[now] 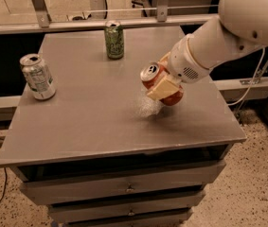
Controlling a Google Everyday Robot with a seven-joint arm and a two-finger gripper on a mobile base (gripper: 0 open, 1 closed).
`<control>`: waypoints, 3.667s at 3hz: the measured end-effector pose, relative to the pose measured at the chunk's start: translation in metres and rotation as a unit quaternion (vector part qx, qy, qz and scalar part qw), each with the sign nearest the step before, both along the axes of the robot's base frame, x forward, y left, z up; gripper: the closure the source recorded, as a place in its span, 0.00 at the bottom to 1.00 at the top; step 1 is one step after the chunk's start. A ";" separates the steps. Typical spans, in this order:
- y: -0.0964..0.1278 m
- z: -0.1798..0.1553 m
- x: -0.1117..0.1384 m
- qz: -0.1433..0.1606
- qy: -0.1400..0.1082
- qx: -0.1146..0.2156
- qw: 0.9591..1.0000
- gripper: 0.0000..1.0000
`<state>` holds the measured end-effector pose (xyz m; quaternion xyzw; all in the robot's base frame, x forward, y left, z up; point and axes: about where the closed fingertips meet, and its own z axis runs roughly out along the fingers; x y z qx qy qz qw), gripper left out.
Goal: Knock coke can over
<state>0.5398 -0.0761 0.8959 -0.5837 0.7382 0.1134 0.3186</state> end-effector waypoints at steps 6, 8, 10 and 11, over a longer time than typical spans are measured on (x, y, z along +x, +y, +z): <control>0.030 -0.025 0.007 0.094 0.014 -0.120 0.988 0.00; 0.025 -0.016 0.002 0.093 0.015 -0.089 0.992 0.00; -0.096 0.023 0.000 0.022 -0.012 -0.020 0.999 0.00; -0.101 0.030 0.000 0.018 -0.019 -0.018 0.999 0.00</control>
Offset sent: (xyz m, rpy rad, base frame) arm 0.0233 0.0037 -0.0421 -0.3467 0.0501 0.1157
